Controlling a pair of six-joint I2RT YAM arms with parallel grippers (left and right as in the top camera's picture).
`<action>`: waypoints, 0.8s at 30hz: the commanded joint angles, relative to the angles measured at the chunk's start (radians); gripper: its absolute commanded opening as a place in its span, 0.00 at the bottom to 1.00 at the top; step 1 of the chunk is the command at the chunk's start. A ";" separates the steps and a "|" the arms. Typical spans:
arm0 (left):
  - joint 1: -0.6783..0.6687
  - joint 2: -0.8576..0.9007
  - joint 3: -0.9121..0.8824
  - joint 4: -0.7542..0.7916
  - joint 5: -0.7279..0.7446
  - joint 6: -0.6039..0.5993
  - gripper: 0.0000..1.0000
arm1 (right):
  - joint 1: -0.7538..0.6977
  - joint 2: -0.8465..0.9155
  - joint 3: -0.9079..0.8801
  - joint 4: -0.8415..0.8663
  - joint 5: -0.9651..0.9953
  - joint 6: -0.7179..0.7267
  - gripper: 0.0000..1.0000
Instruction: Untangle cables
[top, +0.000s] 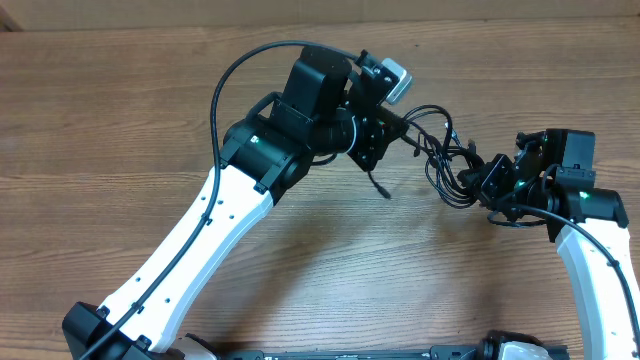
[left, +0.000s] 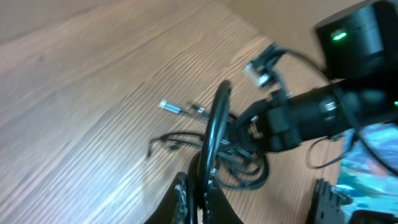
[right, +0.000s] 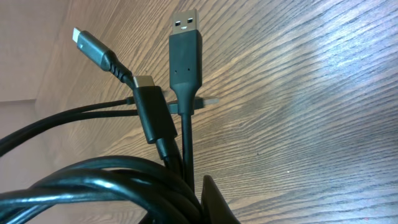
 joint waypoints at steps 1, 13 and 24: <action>0.037 -0.066 0.024 -0.040 -0.123 -0.005 0.21 | -0.017 0.011 -0.008 -0.001 0.089 0.000 0.04; 0.000 -0.066 0.024 -0.165 0.006 0.339 1.00 | -0.017 0.011 -0.008 0.061 -0.070 -0.001 0.04; -0.219 -0.066 0.024 -0.282 -0.012 0.908 1.00 | -0.017 0.011 -0.008 0.061 -0.119 -0.002 0.04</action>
